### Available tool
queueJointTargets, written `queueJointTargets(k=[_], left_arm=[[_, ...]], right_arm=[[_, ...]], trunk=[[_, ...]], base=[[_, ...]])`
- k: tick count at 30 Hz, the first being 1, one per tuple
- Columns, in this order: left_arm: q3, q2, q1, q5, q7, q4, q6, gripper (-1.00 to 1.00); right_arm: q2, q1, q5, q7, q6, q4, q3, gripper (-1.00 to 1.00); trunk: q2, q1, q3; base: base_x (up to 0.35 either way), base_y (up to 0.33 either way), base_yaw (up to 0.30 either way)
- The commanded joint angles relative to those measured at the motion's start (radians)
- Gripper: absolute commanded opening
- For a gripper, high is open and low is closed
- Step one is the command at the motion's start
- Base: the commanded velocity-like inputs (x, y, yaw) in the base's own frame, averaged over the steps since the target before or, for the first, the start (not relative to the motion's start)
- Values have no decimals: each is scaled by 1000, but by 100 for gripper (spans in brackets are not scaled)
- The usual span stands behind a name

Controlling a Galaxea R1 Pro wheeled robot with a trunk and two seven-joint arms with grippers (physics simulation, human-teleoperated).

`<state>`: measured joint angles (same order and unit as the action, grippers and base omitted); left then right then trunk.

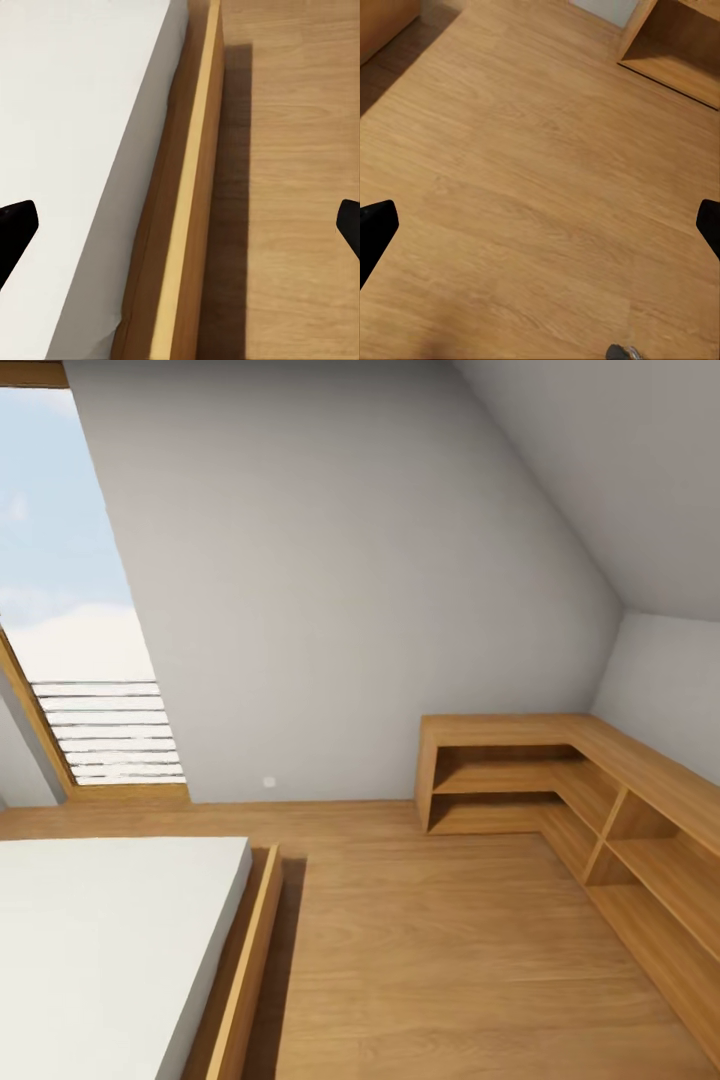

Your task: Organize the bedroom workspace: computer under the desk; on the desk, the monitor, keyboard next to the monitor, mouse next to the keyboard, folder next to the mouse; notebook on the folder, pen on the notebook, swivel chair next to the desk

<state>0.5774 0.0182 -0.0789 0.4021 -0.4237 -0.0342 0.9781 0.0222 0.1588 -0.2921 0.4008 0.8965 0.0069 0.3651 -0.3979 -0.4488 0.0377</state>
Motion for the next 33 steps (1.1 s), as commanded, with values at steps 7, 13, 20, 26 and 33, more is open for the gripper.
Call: queueJointTargets(k=[7, 13, 20, 26, 33], left_arm=[[9, 0, -1, 4, -6, 0, 2, 100], [9, 0, -1, 4, -6, 0, 2, 100], [9, 0, -1, 4, -6, 0, 2, 100], [9, 0, -1, 4, -6, 0, 2, 100], [9, 0, -1, 4, -6, 0, 2, 100]], right_arm=[[-2, 1, -9, 11, -2, 1, 4, 100], [-3, 1, -9, 11, -3, 1, 4, 100], [-4, 1, -9, 11, -4, 1, 5, 100], [-3, 1, -10, 4, -4, 1, 6, 100], [-2, 1, -10, -11, -4, 1, 5, 100]], trunk=[[-2, -1, 2], [-2, -1, 2], [-2, -1, 2], [-2, -1, 2], [-2, -1, 1]], base=[[321, 0, 0], [321, 0, 0], [321, 0, 0], [321, 0, -31], [321, 0, -170]])
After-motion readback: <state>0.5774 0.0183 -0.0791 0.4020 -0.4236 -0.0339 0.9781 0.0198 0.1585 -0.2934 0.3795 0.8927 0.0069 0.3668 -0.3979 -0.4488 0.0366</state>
